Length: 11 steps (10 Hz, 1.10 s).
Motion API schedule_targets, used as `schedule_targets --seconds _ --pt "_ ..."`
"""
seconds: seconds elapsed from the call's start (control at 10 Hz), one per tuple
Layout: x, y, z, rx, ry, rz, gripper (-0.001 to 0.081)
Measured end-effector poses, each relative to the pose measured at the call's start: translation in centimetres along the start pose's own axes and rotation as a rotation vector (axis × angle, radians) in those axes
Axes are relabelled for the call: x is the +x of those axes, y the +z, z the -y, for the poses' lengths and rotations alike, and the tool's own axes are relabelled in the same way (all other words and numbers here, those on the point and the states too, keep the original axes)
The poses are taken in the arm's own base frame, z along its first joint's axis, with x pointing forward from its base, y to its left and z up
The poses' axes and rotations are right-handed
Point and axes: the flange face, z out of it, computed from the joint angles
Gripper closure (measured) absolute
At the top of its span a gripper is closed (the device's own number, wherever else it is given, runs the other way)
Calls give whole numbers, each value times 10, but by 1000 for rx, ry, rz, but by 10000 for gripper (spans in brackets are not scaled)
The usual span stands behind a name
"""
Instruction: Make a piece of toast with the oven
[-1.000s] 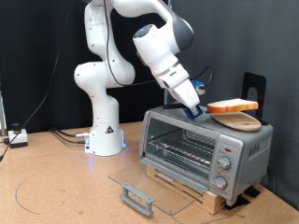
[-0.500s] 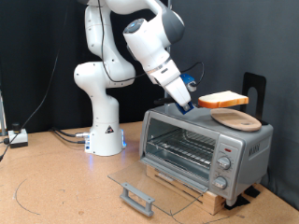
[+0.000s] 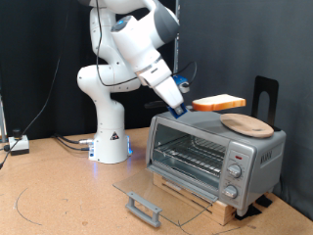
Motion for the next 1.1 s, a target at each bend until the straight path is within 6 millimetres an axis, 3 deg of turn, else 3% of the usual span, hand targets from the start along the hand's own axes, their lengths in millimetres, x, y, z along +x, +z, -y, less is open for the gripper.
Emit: schedule_targets --seconds 0.6,1.1 --pt "-59 -54 -52 -25 121 15 412" --pt "-117 -101 -85 -27 122 79 412"
